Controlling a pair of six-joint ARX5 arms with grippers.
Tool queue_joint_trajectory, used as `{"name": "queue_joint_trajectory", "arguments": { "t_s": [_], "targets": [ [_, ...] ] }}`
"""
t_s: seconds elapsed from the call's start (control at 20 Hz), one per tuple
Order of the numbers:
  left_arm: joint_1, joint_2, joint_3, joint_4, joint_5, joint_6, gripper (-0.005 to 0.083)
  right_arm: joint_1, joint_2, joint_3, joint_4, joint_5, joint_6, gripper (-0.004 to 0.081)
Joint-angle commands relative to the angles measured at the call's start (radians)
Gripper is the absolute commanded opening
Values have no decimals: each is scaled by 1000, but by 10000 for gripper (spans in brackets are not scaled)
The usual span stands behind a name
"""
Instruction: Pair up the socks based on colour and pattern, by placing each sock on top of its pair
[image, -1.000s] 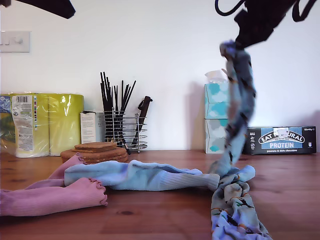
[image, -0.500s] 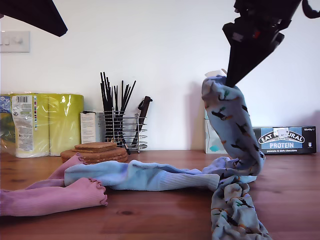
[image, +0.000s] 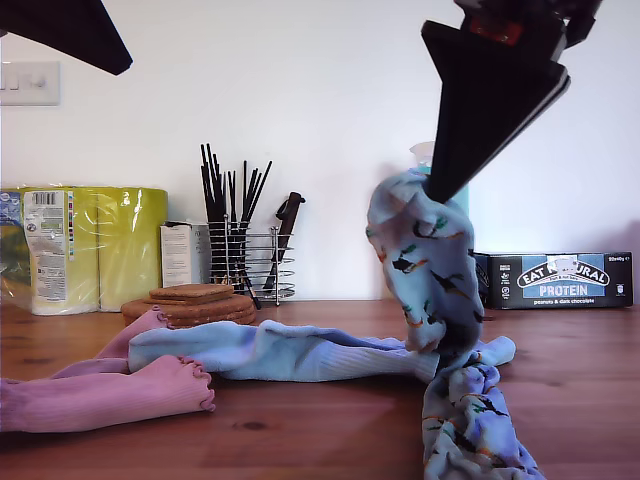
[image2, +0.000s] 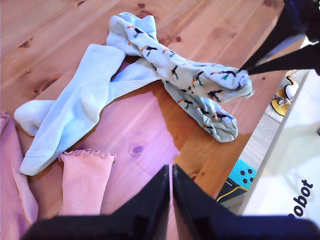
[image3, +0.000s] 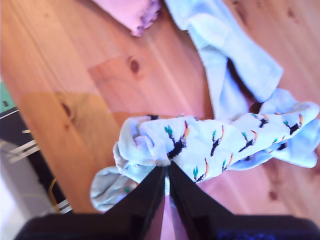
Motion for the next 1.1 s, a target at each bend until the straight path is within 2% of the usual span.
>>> {"name": "queue_joint_trajectory", "arguments": {
  "t_s": [0.0, 0.05, 0.2, 0.25, 0.3, 0.4, 0.45, 0.55, 0.65, 0.75, 0.9, 1.05],
  "targets": [
    [4, -3, -12, 1, 4, 4, -19, 2, 3, -5, -31, -14, 8, -11],
    [4, -3, -12, 0, 5, 4, -19, 2, 3, -5, -51, -18, 17, 32],
    [4, -3, -12, 1, 5, 5, -19, 2, 3, -5, -58, -41, 55, 382],
    [4, -3, -12, 1, 5, 5, -19, 5, 3, -5, -55, -50, 70, 445],
    [4, -3, -12, 1, 4, 5, -19, 5, 3, -5, -61, -70, 74, 457],
    [4, -3, -12, 3, 4, 6, -19, 5, 2, -5, -94, -100, 74, 442],
    [4, -2, -12, 6, 4, 16, -19, 3, 2, -5, -99, -109, 85, 358],
    [6, -2, -12, 12, -5, 45, -19, -6, 2, -6, -51, -117, 130, -11],
    [13, -2, -13, 29, -23, 69, -19, -34, -10, -19, 55, -98, 219, -14],
    [23, -2, -13, 43, -23, 143, -19, -42, -55, -79, 212, -17, 255, -14],
    [41, -2, -13, 86, -23, 198, -19, -42, -167, -227, 409, 95, 299, -14],
    [76, -2, -13, 107, -10, 291, -19, -42, -357, -375, 512, 129, 302, -14]
  ]
}}
